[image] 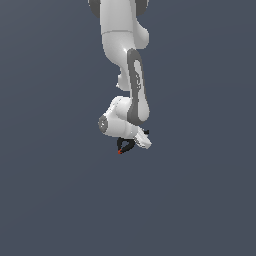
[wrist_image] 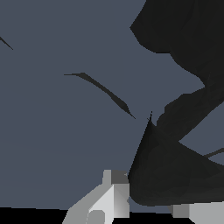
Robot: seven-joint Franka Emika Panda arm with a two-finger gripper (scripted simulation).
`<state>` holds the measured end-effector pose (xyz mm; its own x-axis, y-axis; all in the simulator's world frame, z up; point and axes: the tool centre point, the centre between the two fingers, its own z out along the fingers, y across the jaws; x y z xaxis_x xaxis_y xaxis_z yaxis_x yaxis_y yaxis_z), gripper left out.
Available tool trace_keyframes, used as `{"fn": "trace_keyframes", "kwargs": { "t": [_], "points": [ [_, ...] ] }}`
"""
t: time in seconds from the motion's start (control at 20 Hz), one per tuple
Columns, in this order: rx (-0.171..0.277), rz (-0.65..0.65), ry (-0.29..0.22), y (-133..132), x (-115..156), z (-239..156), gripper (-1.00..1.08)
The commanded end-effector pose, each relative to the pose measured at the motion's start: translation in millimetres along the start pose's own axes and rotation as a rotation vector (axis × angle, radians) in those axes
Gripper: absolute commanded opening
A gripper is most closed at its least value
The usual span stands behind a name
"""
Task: Pick up the object and move it to a goal position.
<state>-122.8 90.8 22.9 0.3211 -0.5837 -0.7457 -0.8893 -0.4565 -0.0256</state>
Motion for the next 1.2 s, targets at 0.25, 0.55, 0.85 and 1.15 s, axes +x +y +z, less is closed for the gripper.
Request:
{"fn": "trace_keyframes", "kwargs": {
  "t": [0.25, 0.55, 0.85, 1.15],
  "points": [
    [0.051, -0.060, 0.039, -29.6, -0.2, -15.2, -1.00],
    [0.152, -0.180, 0.116, -85.4, -7.4, -48.7, -1.00],
    [0.307, -0.366, 0.235, -161.5, -36.7, -109.3, -1.00],
    [0.465, -0.554, 0.357, -220.8, -87.2, -176.9, -1.00]
  ]
}}
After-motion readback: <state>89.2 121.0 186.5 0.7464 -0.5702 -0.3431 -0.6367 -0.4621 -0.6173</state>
